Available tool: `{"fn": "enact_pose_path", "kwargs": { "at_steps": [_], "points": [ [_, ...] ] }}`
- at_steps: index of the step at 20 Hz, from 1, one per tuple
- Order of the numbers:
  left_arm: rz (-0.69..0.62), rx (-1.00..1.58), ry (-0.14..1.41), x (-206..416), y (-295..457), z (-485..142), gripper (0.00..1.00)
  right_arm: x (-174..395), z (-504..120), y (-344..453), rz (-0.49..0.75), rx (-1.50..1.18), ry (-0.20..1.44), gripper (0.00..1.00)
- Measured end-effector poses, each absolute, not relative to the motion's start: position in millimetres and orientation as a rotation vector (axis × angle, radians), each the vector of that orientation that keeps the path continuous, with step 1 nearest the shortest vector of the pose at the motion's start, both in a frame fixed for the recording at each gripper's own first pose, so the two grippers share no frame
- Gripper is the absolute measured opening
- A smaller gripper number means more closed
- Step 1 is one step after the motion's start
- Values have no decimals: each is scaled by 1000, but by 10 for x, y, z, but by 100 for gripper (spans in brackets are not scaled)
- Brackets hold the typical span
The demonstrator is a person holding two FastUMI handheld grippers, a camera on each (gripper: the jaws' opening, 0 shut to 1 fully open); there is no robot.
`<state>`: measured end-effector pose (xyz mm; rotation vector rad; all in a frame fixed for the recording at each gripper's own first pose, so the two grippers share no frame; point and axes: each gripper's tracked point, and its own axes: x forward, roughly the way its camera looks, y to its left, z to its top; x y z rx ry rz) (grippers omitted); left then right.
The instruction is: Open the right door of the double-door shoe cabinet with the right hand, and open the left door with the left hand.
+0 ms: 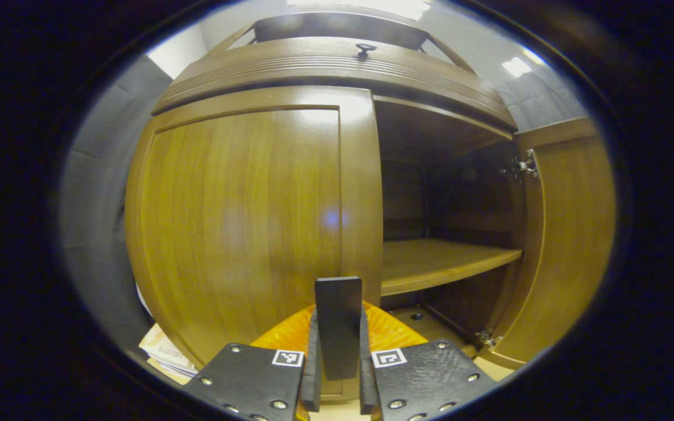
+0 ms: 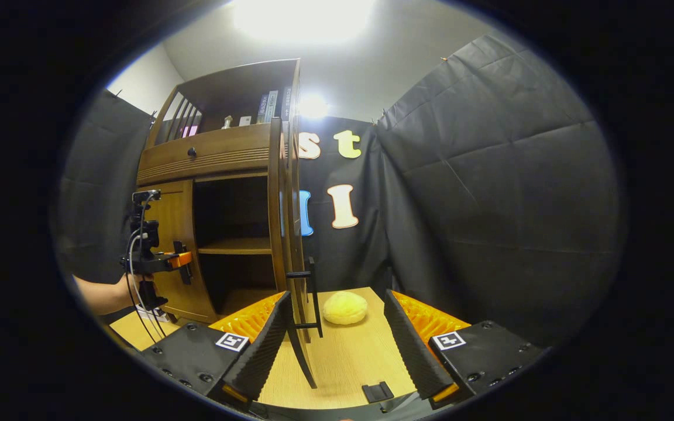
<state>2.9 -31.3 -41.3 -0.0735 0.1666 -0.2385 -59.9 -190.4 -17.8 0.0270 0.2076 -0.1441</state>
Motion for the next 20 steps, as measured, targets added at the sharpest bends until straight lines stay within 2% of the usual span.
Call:
{"fn": "enact_pose_path", "kwargs": {
  "at_steps": [3,4,6,10,14,16,17,20],
  "points": [
    [-227,-100,177,32,-341,-402,18,-618,-199,-1849,-129,17,213,94],
    [-226,-107,179,-2,-329,-405,19,-628,-203,-1827,-124,17,213,94],
    [-235,-109,178,-53,-307,-407,10,-660,-217,-1769,-109,22,213,94],
    [-235,-119,181,-197,-267,-406,13,-675,-238,-1675,-78,18,215,94],
    [-238,-127,176,-353,-207,-395,10,-654,-258,-1580,-52,21,216,94],
    [-247,-132,178,-429,-176,-389,12,-633,-269,-1531,-37,20,221,94],
    [-251,-134,181,-476,-166,-384,12,-613,-268,-1498,-28,23,222,100],
    [-262,-136,184,-607,-105,-364,12,-565,-258,-1386,0,38,215,98]
  ]
}}
